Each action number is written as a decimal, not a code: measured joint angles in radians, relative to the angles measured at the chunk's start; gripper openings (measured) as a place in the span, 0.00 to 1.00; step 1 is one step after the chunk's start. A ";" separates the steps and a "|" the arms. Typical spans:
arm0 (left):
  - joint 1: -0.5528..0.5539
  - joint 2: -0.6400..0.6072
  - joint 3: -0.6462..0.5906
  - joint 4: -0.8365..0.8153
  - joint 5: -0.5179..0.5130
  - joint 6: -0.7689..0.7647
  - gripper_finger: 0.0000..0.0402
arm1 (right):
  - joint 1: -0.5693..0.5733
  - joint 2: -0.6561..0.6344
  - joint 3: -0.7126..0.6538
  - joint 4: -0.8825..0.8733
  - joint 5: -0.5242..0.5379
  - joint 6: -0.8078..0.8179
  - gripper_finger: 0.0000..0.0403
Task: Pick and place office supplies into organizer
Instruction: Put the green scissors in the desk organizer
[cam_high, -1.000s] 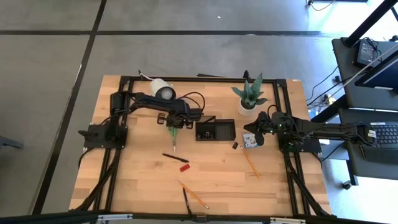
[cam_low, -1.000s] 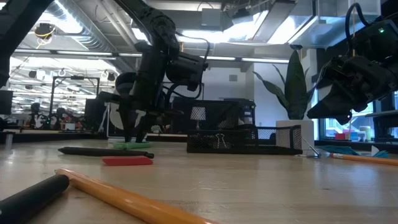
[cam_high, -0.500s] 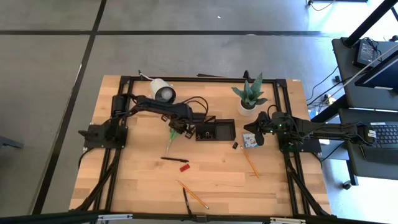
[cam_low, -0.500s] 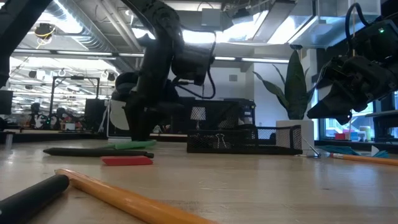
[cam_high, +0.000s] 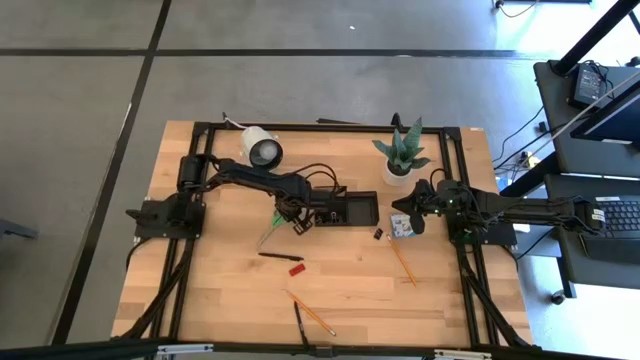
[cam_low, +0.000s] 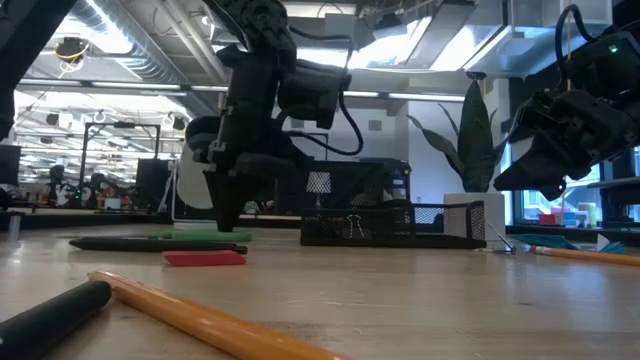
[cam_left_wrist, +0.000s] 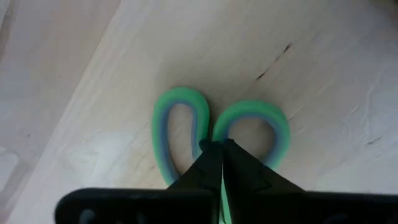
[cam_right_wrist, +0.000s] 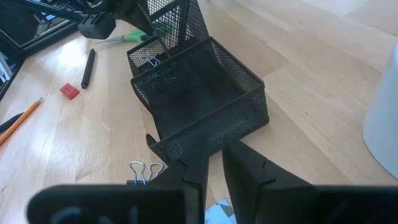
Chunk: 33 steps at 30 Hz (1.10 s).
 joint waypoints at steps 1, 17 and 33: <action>-0.001 0.000 0.000 0.000 -0.002 0.000 0.02 | 0.000 0.000 0.000 0.000 0.000 0.000 0.13; -0.011 0.000 -0.008 0.008 -0.022 -0.107 0.30 | 0.000 0.000 0.000 0.000 0.000 -0.001 0.13; -0.062 -0.014 -0.120 0.151 -0.062 -0.036 0.25 | 0.000 0.000 0.000 0.000 0.000 -0.002 0.13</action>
